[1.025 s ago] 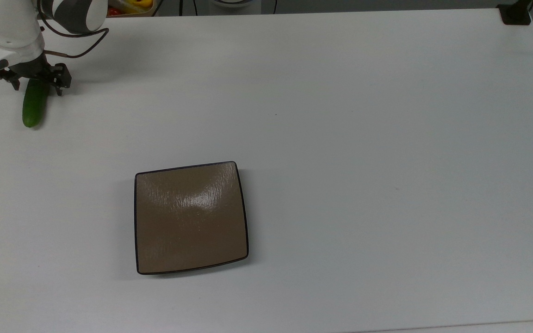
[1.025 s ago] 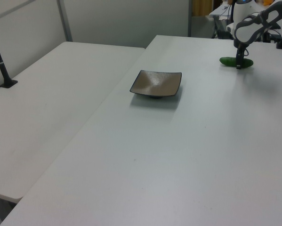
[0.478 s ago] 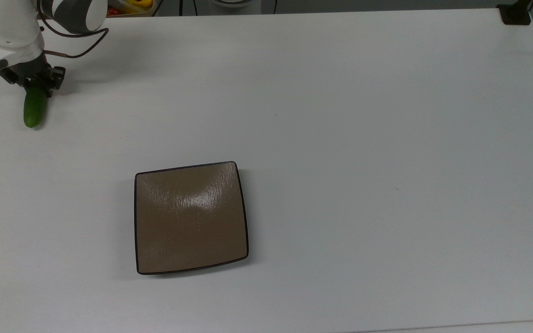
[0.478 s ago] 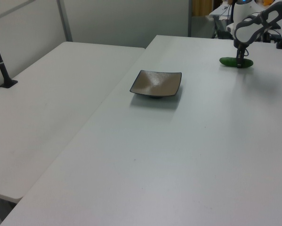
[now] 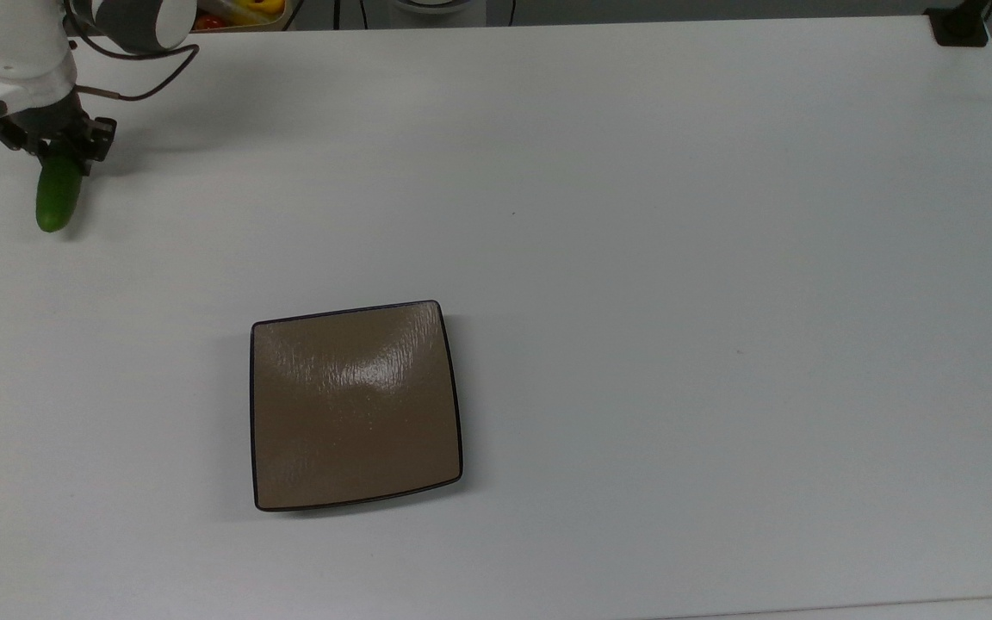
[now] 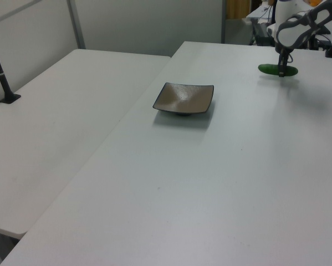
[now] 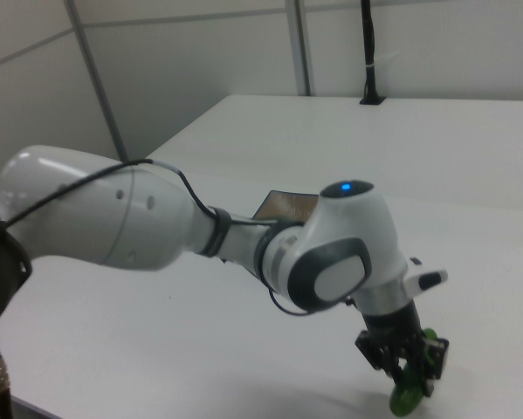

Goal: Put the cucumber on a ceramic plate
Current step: 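Lift the cucumber and carry it toward the brown square plate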

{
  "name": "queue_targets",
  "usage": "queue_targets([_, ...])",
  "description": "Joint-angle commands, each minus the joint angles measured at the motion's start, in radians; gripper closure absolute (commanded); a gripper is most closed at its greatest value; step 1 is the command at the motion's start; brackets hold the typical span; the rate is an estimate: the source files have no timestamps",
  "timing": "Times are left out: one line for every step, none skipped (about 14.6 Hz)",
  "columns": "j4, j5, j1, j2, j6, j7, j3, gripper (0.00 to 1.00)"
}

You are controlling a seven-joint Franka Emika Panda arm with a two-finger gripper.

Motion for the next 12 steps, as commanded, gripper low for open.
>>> queue_targets([-0.014, -0.002, 0.024, -0.123, -0.115, 0.003, 0.014, 0.83])
queue_targets([-0.012, 0.002, 0.035, -0.144, -0.141, 0.003, 0.023, 0.83])
queue_targets([0.0, 0.011, 0.041, -0.163, -0.176, 0.005, 0.035, 0.83])
queue_targets([0.017, 0.019, 0.047, -0.178, -0.226, 0.005, 0.05, 0.83])
queue_targets([0.041, 0.024, 0.05, -0.192, -0.279, 0.005, 0.066, 0.83])
queue_targets([0.056, 0.034, 0.05, -0.206, -0.328, 0.003, 0.083, 0.83])
queue_targets([0.07, 0.056, 0.05, -0.223, -0.363, 0.003, 0.098, 0.82])
queue_targets([0.075, 0.076, 0.05, -0.24, -0.388, 0.005, 0.115, 0.82])
queue_targets([0.075, 0.099, 0.05, -0.261, -0.403, 0.005, 0.133, 0.82])
queue_targets([0.073, 0.12, 0.051, -0.287, -0.419, 0.005, 0.15, 0.82])
queue_targets([0.075, 0.143, 0.052, -0.312, -0.438, 0.003, 0.162, 0.82])
queue_targets([0.078, 0.175, 0.062, -0.342, -0.472, 0.003, 0.179, 0.81])
